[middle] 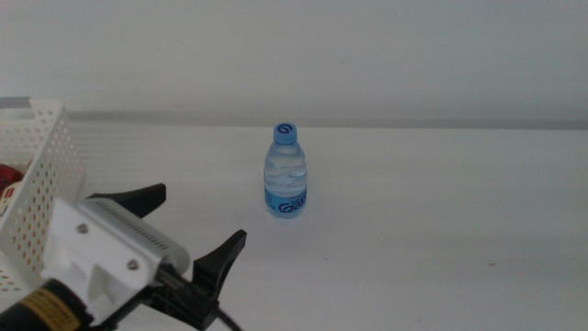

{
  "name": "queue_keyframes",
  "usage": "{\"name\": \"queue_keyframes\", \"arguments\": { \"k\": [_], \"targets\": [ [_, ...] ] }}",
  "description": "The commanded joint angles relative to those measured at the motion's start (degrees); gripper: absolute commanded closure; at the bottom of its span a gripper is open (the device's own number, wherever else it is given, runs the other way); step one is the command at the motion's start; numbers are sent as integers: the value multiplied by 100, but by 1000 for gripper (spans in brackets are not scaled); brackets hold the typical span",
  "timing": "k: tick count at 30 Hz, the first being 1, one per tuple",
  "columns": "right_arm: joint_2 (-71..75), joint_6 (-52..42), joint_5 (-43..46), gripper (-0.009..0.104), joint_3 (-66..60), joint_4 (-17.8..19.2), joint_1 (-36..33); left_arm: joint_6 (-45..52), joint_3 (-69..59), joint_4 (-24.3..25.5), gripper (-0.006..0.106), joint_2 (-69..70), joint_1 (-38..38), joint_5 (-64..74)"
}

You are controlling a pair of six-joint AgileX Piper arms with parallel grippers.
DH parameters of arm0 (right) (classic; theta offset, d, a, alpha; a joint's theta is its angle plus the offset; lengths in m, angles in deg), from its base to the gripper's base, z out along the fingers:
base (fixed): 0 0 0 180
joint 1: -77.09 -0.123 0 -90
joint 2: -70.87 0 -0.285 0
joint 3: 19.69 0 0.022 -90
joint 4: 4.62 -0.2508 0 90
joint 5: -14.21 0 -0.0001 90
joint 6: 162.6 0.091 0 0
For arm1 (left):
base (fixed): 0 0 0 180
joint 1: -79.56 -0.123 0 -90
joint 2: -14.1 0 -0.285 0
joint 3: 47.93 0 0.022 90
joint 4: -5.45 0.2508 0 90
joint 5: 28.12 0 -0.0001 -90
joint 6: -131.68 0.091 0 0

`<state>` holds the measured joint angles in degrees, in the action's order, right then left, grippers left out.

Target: Use arms to grab the bottles and put them into the dustbin to the left of the table.

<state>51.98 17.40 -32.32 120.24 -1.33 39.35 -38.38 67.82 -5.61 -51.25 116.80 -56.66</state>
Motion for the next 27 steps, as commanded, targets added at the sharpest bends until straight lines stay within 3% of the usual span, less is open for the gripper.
{"name": "queue_keyframes", "arguments": {
  "k": [1,8,10,21,27],
  "targets": [
    [23,0,-23,3,-38,25,9,-10,-8,-98,7,-381,37,-424],
    [23,0,-23,3,-38,25,9,262,-8,-296,7,-1312,37,-1019],
    [23,0,-23,3,-38,25,9,113,-8,-511,7,-1699,37,-1514],
    [23,0,-23,3,-38,25,9,-1207,108,-488,7,-3962,37,-4363],
    [23,0,-23,3,-38,25,9,-1294,750,-257,7,-4457,37,-3941]
  ]
}}
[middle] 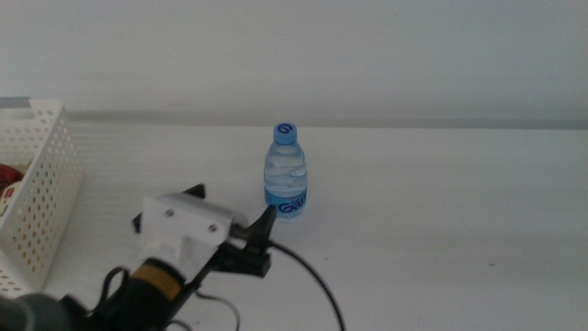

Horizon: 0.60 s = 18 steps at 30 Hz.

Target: Use arms to grab the bottles and put them into the dustbin to the left of the table.

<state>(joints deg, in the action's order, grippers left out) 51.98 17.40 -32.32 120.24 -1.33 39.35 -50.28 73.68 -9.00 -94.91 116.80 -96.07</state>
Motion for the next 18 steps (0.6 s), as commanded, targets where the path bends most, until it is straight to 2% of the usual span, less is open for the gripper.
{"name": "queue_keyframes", "arguments": {
  "k": [1,10,18],
  "targets": [
    [23,0,-23,3,-38,25,9,-103,310,119,7,-135,37,102],
    [23,0,-23,3,-38,25,9,-91,1180,150,7,-554,37,954],
    [23,0,-23,3,-38,25,9,-91,1569,7,7,-879,37,1055]
  ]
}}
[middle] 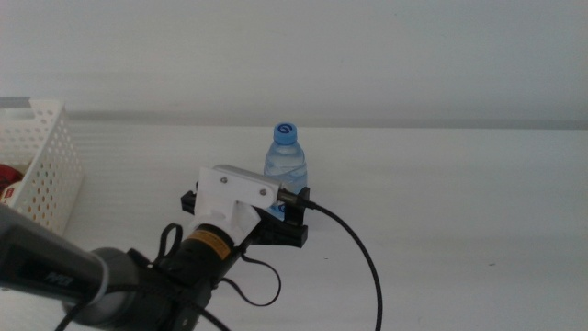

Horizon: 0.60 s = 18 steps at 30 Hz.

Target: Use arms to grab the bottles and put them into the dustbin to the left of the table.

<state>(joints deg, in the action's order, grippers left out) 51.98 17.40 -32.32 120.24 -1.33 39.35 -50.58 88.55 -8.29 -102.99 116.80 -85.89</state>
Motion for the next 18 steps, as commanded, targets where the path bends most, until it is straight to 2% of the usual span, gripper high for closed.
{"name": "queue_keyframes", "arguments": {
  "k": [1,18],
  "targets": [
    [23,0,-23,3,-38,25,9,-21,150,-73,7,-110,37,65],
    [23,0,-23,3,-38,25,9,226,1195,-276,7,-990,-138,230]
  ]
}}
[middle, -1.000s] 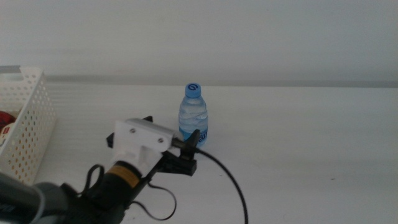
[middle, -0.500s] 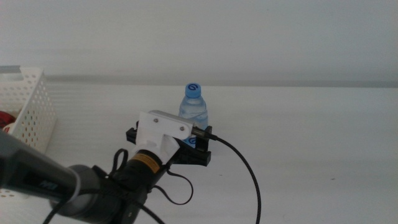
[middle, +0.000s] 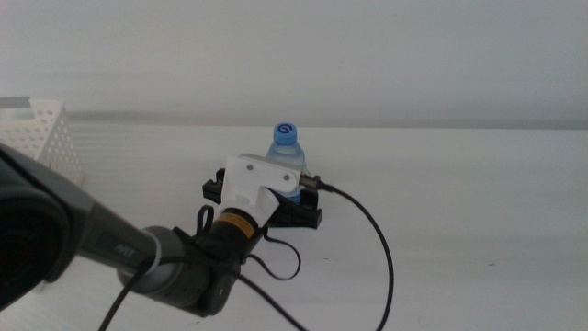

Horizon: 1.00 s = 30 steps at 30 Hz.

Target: Use arms to grab the bottles and put them into the dustbin to the left of the table.

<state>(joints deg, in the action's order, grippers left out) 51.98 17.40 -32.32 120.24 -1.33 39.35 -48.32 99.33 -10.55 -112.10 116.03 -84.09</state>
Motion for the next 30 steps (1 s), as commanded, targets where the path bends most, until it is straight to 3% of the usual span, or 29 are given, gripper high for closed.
{"name": "queue_keyframes", "arguments": {
  "k": [1,16,20,24,30],
  "targets": [
    [23,0,-23,3,-38,25,9,0,186,-51,7,-132,-93,63],
    [23,0,-23,3,-38,25,9,0,734,7,7,-677,-270,185],
    [23,0,-23,3,-38,25,9,0,783,-59,13,-736,-270,240],
    [23,0,-23,3,-38,25,9,0,792,-59,30,-736,-279,276],
    [23,0,-23,3,-38,25,9,-198,779,-63,87,-785,-331,291]
  ]
}}
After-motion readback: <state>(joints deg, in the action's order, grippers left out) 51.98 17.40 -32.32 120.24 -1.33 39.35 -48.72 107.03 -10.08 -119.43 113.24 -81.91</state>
